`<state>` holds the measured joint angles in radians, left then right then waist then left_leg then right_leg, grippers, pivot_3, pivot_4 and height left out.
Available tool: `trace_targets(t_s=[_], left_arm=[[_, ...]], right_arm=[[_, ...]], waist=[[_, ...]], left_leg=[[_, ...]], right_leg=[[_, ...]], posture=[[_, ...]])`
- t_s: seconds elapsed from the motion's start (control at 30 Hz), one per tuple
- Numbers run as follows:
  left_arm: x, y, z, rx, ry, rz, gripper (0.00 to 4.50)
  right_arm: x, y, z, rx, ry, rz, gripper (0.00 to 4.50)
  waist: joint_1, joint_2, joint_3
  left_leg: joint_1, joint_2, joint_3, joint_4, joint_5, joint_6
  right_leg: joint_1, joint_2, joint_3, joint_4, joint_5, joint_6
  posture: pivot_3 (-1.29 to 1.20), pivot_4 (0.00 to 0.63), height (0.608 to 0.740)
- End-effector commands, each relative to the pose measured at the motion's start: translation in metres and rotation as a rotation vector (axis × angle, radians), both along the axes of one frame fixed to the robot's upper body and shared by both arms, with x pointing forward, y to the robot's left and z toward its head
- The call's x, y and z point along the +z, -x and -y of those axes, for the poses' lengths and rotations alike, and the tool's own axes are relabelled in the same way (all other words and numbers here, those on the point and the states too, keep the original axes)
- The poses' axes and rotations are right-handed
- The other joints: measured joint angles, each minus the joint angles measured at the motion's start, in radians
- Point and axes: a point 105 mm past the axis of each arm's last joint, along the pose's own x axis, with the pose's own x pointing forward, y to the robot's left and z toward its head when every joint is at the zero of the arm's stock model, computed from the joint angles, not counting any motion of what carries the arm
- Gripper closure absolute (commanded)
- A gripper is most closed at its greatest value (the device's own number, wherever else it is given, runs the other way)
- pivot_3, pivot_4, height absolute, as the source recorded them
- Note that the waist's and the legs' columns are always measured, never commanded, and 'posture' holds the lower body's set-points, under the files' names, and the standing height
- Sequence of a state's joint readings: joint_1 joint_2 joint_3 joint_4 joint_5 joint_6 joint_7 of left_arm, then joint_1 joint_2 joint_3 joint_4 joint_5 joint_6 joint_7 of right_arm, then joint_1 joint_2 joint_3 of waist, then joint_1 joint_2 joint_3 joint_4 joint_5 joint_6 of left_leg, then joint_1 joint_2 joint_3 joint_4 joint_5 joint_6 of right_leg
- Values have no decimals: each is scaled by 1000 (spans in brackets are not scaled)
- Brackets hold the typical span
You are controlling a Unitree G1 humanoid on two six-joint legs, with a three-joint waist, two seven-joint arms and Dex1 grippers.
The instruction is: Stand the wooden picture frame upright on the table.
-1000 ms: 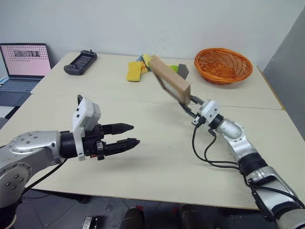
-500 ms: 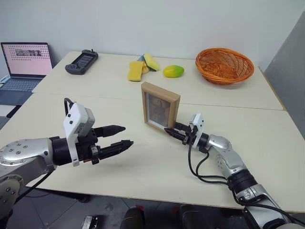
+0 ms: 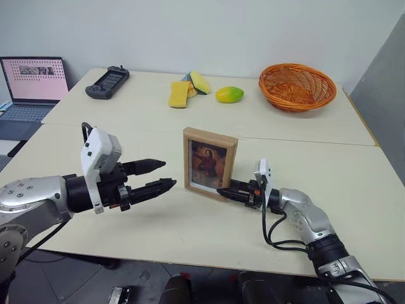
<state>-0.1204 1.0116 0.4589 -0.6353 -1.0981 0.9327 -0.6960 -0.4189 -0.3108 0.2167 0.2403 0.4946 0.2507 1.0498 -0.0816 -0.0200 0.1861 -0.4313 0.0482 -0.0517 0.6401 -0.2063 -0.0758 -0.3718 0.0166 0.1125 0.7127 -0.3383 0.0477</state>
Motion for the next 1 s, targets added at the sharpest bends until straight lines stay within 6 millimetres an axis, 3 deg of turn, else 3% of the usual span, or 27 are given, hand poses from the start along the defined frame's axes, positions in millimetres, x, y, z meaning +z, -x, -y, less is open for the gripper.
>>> trace_targets(t_s=[0.03,0.4,0.47,0.5,0.7,1.0], left_arm=[[9,2,1,-10,-6,29,1450],[11,1,3,-18,1,34,1450],[12,0,4,-19,4,35,1432],[12,0,4,-19,5,35,1432],[11,-2,5,-26,9,30,1432],[18,-7,17,-31,92,105,1432]], right_arm=[[17,1,1,16,-51,31,3155],[11,-5,2,-25,-34,13,3155],[11,-8,4,-45,-29,16,2549],[11,-9,5,-50,-28,16,2483],[8,-11,8,-82,7,52,1051],[6,-9,15,-97,30,60,1051]], waist=[[0,0,0],[-1,0,0],[-1,0,0],[0,0,0],[-1,0,0],[-1,0,0]], left_leg=[[0,0,0,0,0,0],[0,0,1,0,0,0],[0,0,1,0,0,0],[0,0,1,0,0,0],[0,0,1,0,0,0],[0,0,1,0,0,0]], right_leg=[[0,0,0,0,-1,0],[0,0,0,0,-2,1],[0,0,0,0,-2,1],[0,0,0,0,-2,1],[0,0,0,0,-2,1],[0,0,1,-1,-2,1]], posture=[[0,150,740],[0,150,740],[0,150,740],[0,150,740],[0,150,740],[0,150,740]])
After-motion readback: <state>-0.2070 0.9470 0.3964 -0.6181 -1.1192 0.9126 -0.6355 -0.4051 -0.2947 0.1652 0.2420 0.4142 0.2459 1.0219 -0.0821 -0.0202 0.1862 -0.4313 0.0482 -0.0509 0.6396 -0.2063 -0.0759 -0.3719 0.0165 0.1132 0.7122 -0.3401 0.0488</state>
